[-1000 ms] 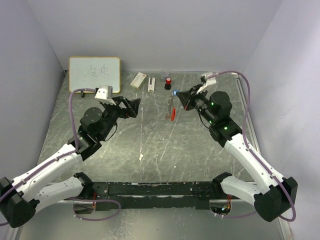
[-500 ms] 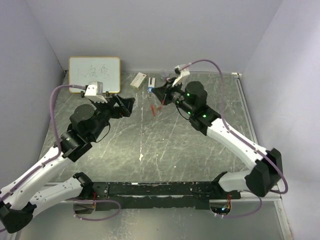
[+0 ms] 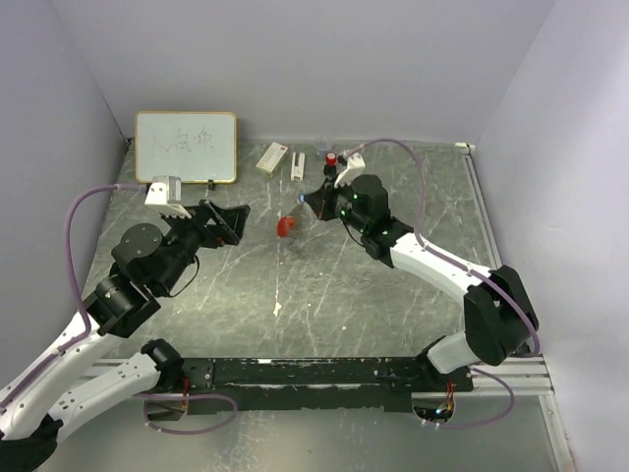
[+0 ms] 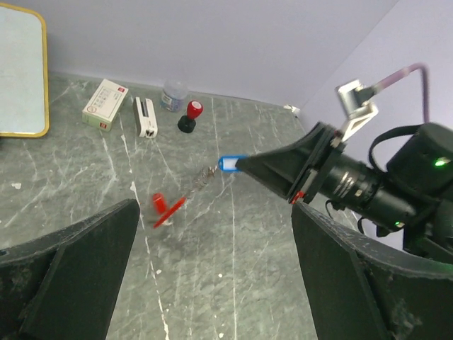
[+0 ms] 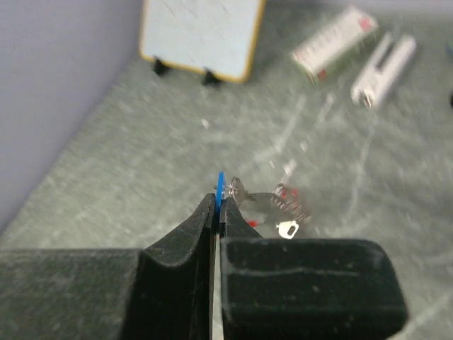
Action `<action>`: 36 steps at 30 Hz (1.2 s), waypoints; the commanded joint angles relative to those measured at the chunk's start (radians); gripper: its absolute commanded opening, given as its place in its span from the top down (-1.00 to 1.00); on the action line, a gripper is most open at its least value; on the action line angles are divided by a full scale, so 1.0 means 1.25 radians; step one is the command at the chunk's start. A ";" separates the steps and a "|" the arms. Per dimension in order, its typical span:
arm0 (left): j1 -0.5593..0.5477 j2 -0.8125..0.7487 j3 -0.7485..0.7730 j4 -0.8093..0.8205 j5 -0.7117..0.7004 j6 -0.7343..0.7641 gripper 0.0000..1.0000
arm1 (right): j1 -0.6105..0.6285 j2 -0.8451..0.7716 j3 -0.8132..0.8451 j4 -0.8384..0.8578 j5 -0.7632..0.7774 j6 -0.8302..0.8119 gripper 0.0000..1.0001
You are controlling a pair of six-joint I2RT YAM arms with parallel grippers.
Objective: Put the keys on the keyring
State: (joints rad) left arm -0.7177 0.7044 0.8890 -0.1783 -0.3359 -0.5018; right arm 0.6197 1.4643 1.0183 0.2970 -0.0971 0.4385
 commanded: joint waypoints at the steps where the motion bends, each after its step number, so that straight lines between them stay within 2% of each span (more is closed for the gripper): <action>1: 0.003 -0.018 -0.036 0.007 0.023 0.011 -0.99 | -0.030 -0.024 -0.116 0.038 0.011 0.008 1.00; 11: 0.004 0.080 -0.079 0.106 0.087 0.027 -0.99 | -0.063 -0.120 -0.314 0.007 0.092 0.041 1.00; 16: 0.003 0.109 -0.129 0.177 0.123 0.023 -0.99 | -0.064 -0.146 -0.357 -0.049 0.088 0.050 1.00; 23: 0.003 0.143 -0.124 0.173 0.122 0.025 -0.99 | -0.064 -0.165 -0.367 -0.145 0.095 0.061 0.29; 27: 0.003 0.147 -0.121 0.178 0.126 0.025 -0.99 | -0.064 -0.250 -0.399 -0.166 0.146 0.083 -0.08; 33: 0.002 0.148 -0.152 0.233 0.136 0.025 -0.99 | -0.064 -0.415 -0.471 -0.140 0.265 0.141 -0.46; 36: 0.001 0.166 -0.152 0.246 0.130 0.026 -0.99 | -0.063 -0.453 -0.476 -0.154 0.318 0.193 -0.50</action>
State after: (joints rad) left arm -0.7177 0.8928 0.7067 0.0589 -0.1902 -0.4789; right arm 0.5442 0.9447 0.4377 0.1066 0.1703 0.5896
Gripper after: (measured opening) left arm 0.996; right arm 0.735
